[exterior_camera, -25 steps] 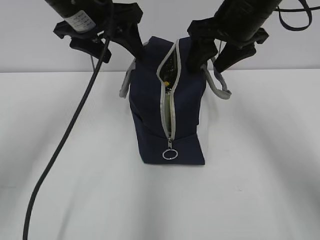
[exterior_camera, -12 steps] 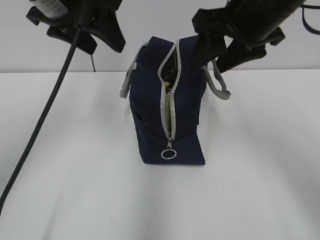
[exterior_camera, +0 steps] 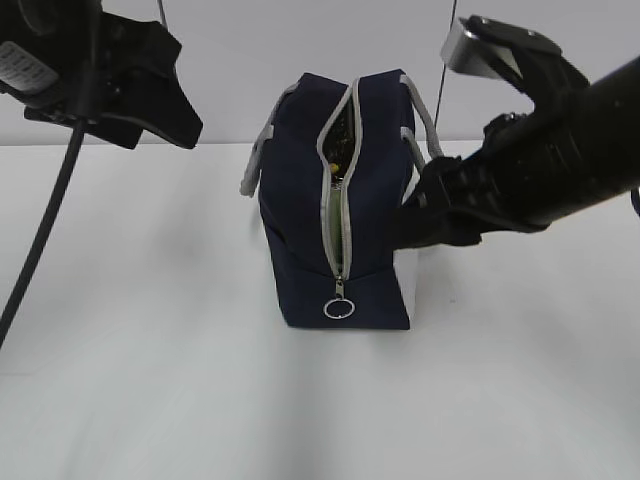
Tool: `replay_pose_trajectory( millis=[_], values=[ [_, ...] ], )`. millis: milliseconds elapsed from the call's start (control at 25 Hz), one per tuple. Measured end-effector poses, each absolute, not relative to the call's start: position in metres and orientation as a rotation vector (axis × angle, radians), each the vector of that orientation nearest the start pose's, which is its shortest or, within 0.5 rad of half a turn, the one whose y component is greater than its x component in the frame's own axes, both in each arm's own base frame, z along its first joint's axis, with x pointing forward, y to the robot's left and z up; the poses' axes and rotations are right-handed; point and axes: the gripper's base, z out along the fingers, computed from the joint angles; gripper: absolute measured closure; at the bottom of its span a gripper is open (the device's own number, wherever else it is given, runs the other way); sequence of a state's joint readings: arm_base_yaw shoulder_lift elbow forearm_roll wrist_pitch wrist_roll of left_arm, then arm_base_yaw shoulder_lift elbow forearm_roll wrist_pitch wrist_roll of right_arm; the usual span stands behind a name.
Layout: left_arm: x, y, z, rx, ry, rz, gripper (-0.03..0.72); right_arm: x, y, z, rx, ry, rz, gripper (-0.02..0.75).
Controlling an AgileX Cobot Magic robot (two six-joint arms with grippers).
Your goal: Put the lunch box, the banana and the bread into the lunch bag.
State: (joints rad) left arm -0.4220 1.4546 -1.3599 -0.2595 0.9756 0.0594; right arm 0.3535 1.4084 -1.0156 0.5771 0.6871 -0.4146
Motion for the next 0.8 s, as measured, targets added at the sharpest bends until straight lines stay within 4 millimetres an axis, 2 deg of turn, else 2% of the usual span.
replay_pose_trajectory(
  millis=[240,520,800],
  values=[
    [0.254,-0.135,0.357,0.544,2.493,-0.461,0.232,0.245,0.128,0.251,-0.625,2.429,0.631,0.258],
    [0.239,-0.128,0.344,0.559,2.486,-0.447,0.244,0.22,0.129,0.212,-0.802,2.328,0.731,0.258],
    [0.232,-0.124,0.337,0.558,2.485,-0.442,0.246,0.207,0.128,0.191,-0.874,2.181,0.734,0.258]
  ],
)
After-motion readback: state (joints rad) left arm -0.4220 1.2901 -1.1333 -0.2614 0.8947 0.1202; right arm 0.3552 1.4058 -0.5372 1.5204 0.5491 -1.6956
